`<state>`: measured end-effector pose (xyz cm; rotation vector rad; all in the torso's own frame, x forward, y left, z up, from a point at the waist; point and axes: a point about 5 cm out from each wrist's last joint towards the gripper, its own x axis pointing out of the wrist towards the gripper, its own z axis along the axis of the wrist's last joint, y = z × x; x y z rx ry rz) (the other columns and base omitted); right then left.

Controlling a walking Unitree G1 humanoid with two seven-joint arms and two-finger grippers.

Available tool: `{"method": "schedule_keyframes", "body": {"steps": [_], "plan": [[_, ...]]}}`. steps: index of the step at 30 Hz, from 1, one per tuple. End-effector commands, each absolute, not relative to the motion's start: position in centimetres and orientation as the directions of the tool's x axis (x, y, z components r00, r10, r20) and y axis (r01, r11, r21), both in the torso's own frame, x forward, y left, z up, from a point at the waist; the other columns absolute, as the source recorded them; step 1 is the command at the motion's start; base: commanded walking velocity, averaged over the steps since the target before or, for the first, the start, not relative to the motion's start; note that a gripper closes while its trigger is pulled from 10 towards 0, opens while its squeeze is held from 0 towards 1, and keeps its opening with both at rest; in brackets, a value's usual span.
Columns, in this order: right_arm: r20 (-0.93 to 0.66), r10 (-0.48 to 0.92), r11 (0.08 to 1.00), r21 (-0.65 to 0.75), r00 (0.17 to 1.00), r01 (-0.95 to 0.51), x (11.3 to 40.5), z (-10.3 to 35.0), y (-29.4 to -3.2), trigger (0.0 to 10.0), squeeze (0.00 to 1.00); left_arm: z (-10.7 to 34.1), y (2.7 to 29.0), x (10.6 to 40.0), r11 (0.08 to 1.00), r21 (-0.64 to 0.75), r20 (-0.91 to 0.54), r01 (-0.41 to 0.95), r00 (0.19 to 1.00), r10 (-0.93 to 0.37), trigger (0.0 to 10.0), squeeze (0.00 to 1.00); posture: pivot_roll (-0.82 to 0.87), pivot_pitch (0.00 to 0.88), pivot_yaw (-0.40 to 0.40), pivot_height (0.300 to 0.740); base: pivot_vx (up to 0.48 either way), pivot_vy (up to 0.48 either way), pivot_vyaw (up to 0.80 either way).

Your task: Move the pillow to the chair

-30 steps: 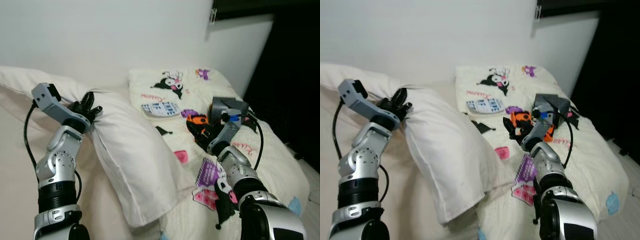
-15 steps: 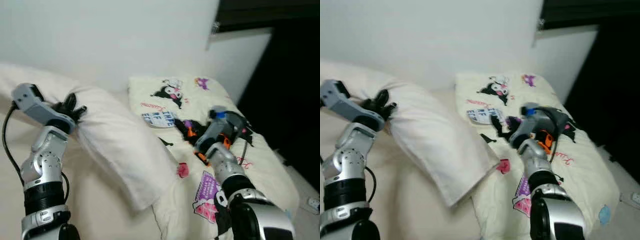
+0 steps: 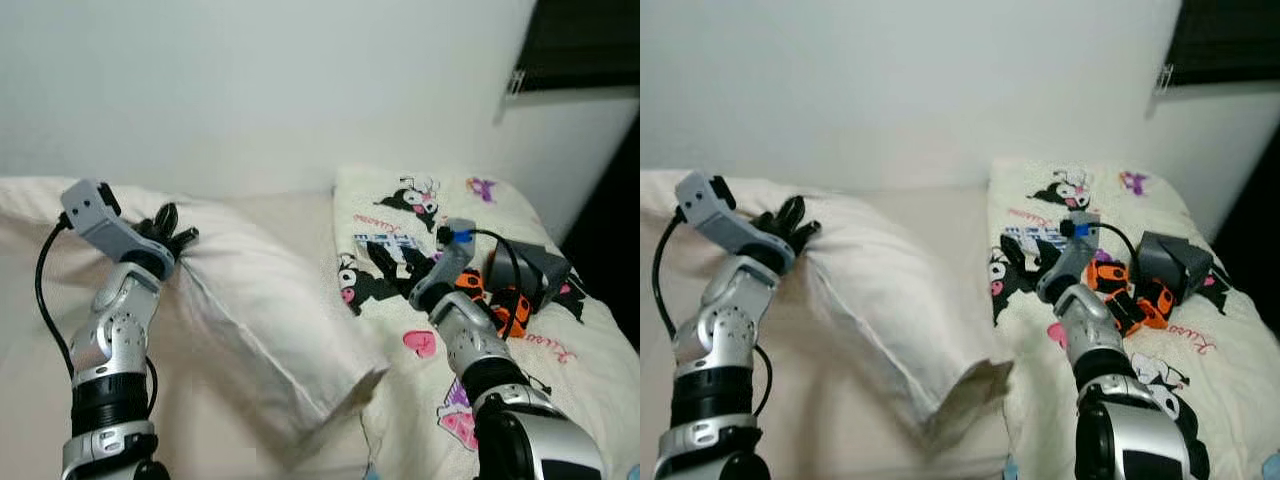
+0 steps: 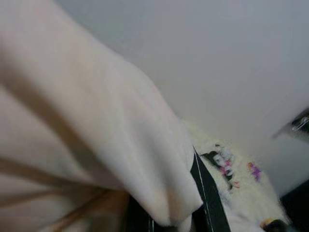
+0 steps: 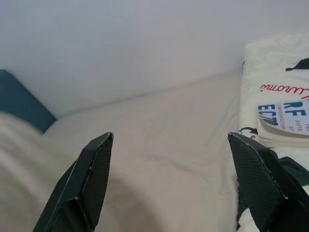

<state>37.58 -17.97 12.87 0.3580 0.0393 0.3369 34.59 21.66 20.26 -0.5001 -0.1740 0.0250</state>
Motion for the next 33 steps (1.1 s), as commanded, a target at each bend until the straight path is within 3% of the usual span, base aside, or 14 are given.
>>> {"method": "schedule_keyframes", "body": {"steps": [1,8,19,31,33], "plan": [[0.031,0.331,0.876,0.362,0.943,-0.319,37.4,12.6,-17.9,10.0,0.0,22.3,21.5,34.4,0.915,-0.402,0.262,0.046,0.963,0.066,10.0,0.0,-0.13,0.026,0.043,0.711,0.0,0.0,0.0],[0.069,0.351,0.866,0.355,0.934,-0.352,37.4,13.0,-17.5,10.0,0.0,22.1,21.2,34.5,0.959,-0.282,0.249,-0.034,0.963,0.107,10.0,0.0,-0.13,0.024,0.045,0.711,0.0,0.0,0.42],[0.085,0.377,0.853,0.357,0.922,-0.382,37.3,13.0,-16.9,10.0,0.0,20.9,19.3,34.5,0.965,-0.257,0.221,-0.055,0.969,0.114,10.0,0.0,-0.12,0.021,0.049,0.711,0.0,0.0,0.8],[0.109,0.413,0.833,0.357,0.904,-0.423,37.3,13.2,-16.2,10.0,0.0,21.0,19.8,34.7,0.973,-0.179,0.239,-0.149,0.952,0.19,10.0,0.0,-0.12,0.011,0.054,0.711,0.0,0.0,0.8],[0.11,0.425,0.827,0.356,0.898,-0.435,37.2,13.2,-15.9,10.0,0.0,20.9,20.5,34.6,0.964,-0.153,0.233,-0.217,0.94,0.248,10.0,0.0,-0.12,0.006,0.056,0.711,0.0,0.0,0.8]]}}
